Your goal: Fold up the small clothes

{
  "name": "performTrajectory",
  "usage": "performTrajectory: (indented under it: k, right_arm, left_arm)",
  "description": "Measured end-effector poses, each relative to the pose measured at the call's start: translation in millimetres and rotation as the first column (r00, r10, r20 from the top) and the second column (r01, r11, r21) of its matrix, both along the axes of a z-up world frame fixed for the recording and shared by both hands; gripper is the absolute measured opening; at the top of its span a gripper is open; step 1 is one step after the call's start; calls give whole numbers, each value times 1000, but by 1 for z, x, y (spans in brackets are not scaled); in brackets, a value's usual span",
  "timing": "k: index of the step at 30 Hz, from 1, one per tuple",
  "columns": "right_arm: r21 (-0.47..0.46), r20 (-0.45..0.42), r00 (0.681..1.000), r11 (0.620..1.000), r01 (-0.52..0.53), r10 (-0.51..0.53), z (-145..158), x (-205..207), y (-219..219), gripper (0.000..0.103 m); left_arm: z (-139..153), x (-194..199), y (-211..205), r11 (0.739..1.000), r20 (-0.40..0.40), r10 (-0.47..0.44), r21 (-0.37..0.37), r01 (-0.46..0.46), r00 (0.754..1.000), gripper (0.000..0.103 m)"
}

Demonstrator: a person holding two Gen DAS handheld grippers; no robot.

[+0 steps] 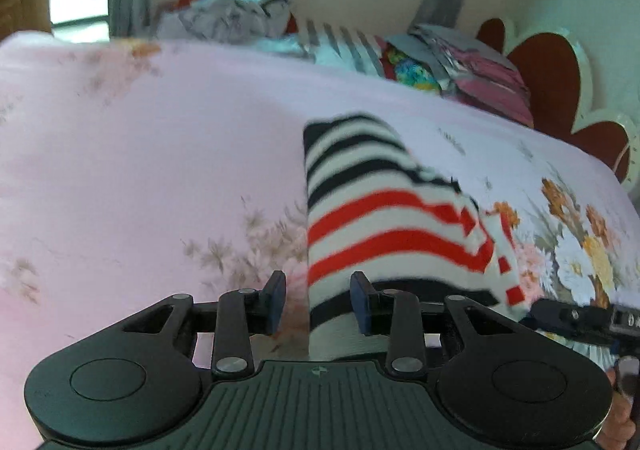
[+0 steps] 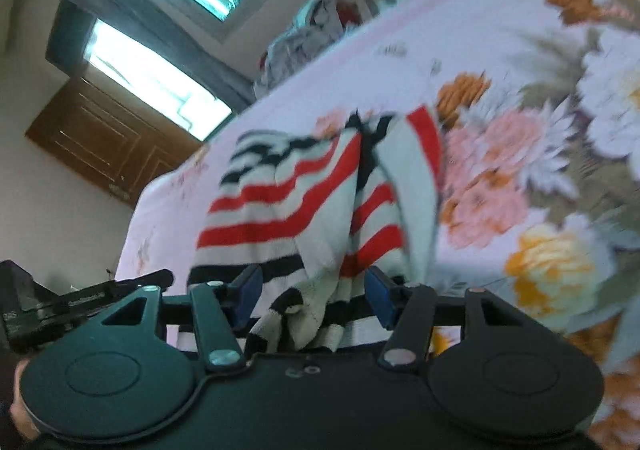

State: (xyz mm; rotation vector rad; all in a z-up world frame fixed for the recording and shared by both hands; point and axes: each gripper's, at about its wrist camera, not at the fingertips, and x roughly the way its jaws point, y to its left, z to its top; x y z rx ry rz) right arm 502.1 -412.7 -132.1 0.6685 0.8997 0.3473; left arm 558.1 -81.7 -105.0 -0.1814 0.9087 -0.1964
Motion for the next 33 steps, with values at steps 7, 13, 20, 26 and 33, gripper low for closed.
performTrajectory:
  k: [7, 13, 20, 26, 33]
  right_arm:
    - [-77, -48, 998, 996, -49, 46, -17, 31, 35, 49]
    - [-297, 58, 990, 949, -107, 130, 12, 20, 67, 21]
    - [-462, 213, 970, 887, -6, 117, 49, -16, 53, 20]
    - [-382, 83, 996, 924, 2, 32, 5, -5, 36, 21]
    - [-276, 103, 992, 956, 100, -74, 13, 18, 3, 45]
  left_arm:
    - [-27, 0, -10, 997, 32, -5, -71, 7, 999, 34]
    - [-34, 18, -16, 992, 56, -79, -97, 84, 995, 34]
    - [-25, 24, -63, 979, 101, -203, 25, 201, 974, 34]
    - [-28, 25, -115, 905, 76, -322, 316, 283, 944, 34]
    - [-11, 49, -86, 945, 106, -290, 189, 267, 951, 34]
